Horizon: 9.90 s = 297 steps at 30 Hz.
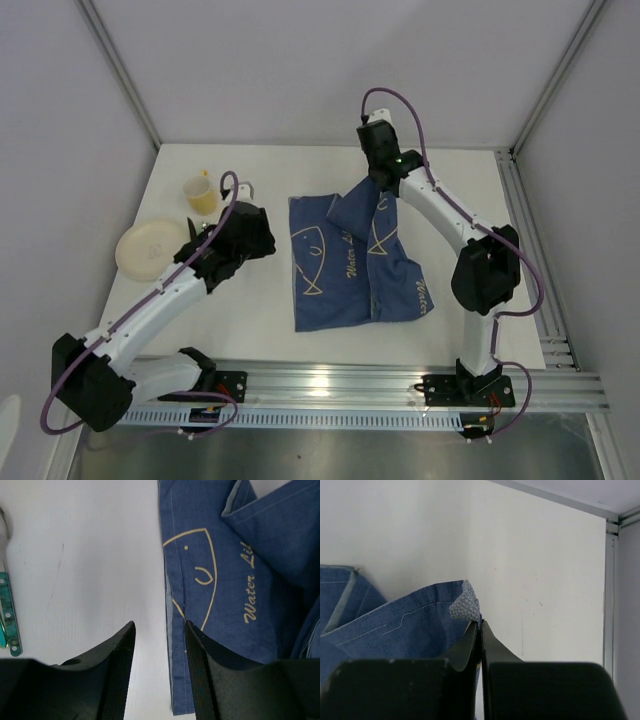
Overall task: Set the dinner table for one person
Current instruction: Flatten out the napkin at the center of the board.
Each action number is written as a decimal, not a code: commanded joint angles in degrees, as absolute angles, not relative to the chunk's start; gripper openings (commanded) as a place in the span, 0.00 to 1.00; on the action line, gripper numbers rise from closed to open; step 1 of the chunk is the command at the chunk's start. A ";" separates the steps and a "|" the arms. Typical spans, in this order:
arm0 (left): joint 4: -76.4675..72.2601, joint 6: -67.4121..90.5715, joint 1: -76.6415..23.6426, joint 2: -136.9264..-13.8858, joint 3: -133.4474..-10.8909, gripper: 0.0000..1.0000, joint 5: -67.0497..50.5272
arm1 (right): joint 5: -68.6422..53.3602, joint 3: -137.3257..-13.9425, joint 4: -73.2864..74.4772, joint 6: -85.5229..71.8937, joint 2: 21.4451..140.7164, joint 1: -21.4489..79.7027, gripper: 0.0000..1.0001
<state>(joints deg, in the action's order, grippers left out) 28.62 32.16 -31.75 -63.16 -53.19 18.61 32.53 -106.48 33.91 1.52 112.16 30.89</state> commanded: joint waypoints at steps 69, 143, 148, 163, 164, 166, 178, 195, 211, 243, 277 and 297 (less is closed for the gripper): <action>33.75 32.70 -40.69 -107.84 -73.48 0.63 -9.85 | 30.76 -79.90 36.57 -25.75 90.54 29.18 0.75; 45.18 39.55 -32.61 -99.23 -57.48 0.57 8.97 | 24.25 -61.52 38.49 -36.21 92.73 54.32 0.09; 45.26 39.20 -32.70 -98.97 -57.48 0.57 8.26 | 24.44 -60.30 39.73 -36.39 90.89 54.14 0.33; 45.35 39.02 -32.70 -96.51 -56.43 0.57 7.65 | 20.75 -65.56 31.56 -34.02 96.23 53.97 0.54; 45.35 39.02 -32.78 -96.33 -56.25 0.57 7.65 | 20.39 -66.52 31.90 -33.84 96.94 54.14 0.54; 45.18 39.02 -32.78 -96.24 -56.25 0.57 7.65 | 20.21 -68.37 31.82 -33.40 98.52 54.40 0.54; 45.00 38.76 -32.78 -95.98 -56.34 0.57 7.21 | 21.62 -71.10 32.78 -32.61 106.52 54.67 0.42; 46.49 37.97 -32.78 -95.10 -56.51 0.57 7.38 | 31.54 -70.76 40.77 -33.48 96.61 54.76 0.11; 49.83 36.56 -32.70 -92.29 -55.63 0.57 10.19 | 39.64 -59.59 61.16 -51.67 85.43 51.33 0.00; 50.10 34.63 -32.43 -89.47 -55.63 0.57 9.58 | 36.04 -46.32 81.91 -95.44 70.31 41.66 0.33; 47.90 32.87 -32.61 -100.80 -76.89 0.60 2.90 | 25.50 -71.36 31.99 -38.77 98.52 31.46 0.68; 50.27 33.22 -33.75 -109.42 -78.31 0.53 -1.67 | 6.86 -67.77 27.34 -39.29 104.24 33.92 0.00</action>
